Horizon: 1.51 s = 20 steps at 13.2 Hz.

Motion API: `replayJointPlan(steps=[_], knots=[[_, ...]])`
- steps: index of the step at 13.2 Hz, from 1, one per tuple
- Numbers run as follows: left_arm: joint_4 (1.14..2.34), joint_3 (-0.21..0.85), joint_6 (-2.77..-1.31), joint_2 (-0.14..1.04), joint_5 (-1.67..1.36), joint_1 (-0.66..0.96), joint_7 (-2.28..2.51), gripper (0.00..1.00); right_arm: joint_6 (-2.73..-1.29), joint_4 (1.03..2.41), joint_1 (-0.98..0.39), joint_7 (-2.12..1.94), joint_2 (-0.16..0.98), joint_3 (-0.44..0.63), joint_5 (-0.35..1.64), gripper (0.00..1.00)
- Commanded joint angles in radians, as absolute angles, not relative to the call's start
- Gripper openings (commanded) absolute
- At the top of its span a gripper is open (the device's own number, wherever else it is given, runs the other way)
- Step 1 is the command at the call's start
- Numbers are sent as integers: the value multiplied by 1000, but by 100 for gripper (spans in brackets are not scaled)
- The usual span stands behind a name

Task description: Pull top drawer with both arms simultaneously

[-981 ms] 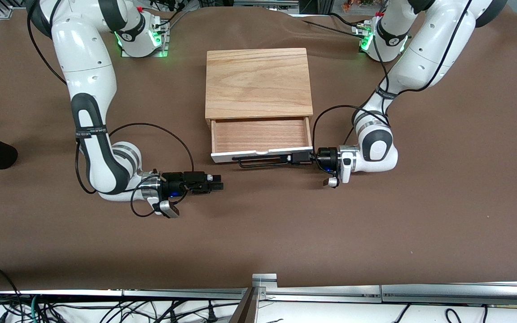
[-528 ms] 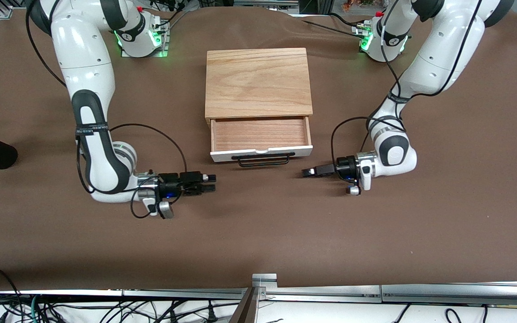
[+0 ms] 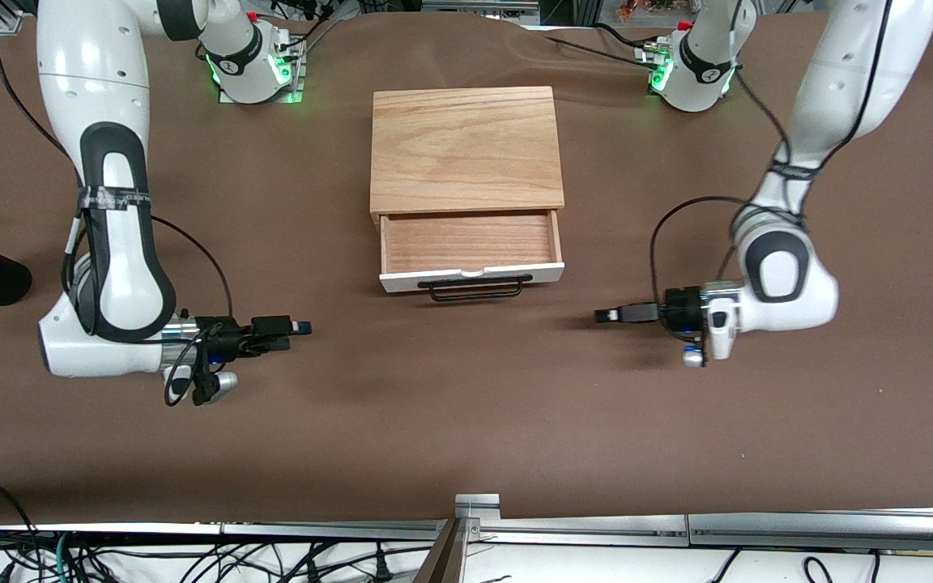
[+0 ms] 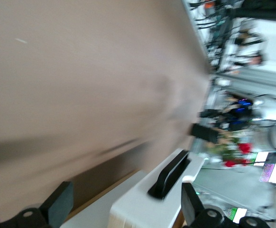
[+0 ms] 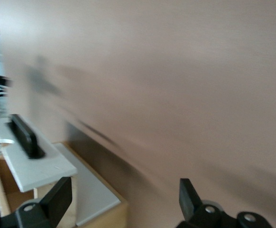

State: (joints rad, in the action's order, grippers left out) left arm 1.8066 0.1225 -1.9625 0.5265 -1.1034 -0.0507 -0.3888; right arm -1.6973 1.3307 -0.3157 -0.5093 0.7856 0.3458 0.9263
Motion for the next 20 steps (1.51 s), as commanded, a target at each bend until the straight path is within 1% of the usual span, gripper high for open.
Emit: replayJointPlan(steps=[1, 2, 4, 7, 8, 10, 11, 13, 15, 17, 19, 20], knots=[[1896, 126, -1967, 333, -820, -74, -260, 100, -1692, 1240, -327, -343, 785, 354, 739, 100], [1922, 127, -1953, 272, -734, -83, -244, 100, -1690, 1217, -327, -295, 785, 356, 685, 100], [1931, 126, -1905, 195, -562, -97, -242, 100, -1690, 1181, -333, -203, 772, 365, 564, 100], [1914, 121, -1872, 82, -193, -107, -284, 100, -1689, 1183, -374, -31, 677, 353, 329, 100], [1907, 117, -1868, 55, -104, -107, -331, 100, -1689, 1196, -373, -11, 631, 350, 287, 100], [1888, 68, -1867, 35, -77, -107, -409, 100, -1695, 1297, -359, -15, 508, 342, 215, 100], [1884, 55, -1868, 37, -71, -107, -449, 100, -1700, 1345, -326, -18, 444, 309, 145, 100], [1855, 51, -1839, 25, -77, -107, -466, 100, -1695, 1441, -206, -18, 303, 215, 56, 100], [1815, 46, -1771, 15, -77, -107, -383, 100, -1703, 1495, -134, -14, 191, 210, 38, 100], [1743, 51, -1637, 15, -74, -107, -223, 100, -1683, 1529, -100, -17, 105, 206, 23, 100], [1718, 66, -1582, -1, -64, -104, -149, 100, -1632, 1549, -78, -9, 60, 192, 23, 100], [1717, 67, -1562, -6, -64, -101, -115, 100, -1588, 1549, -62, -8, 36, 157, 9, 100]])
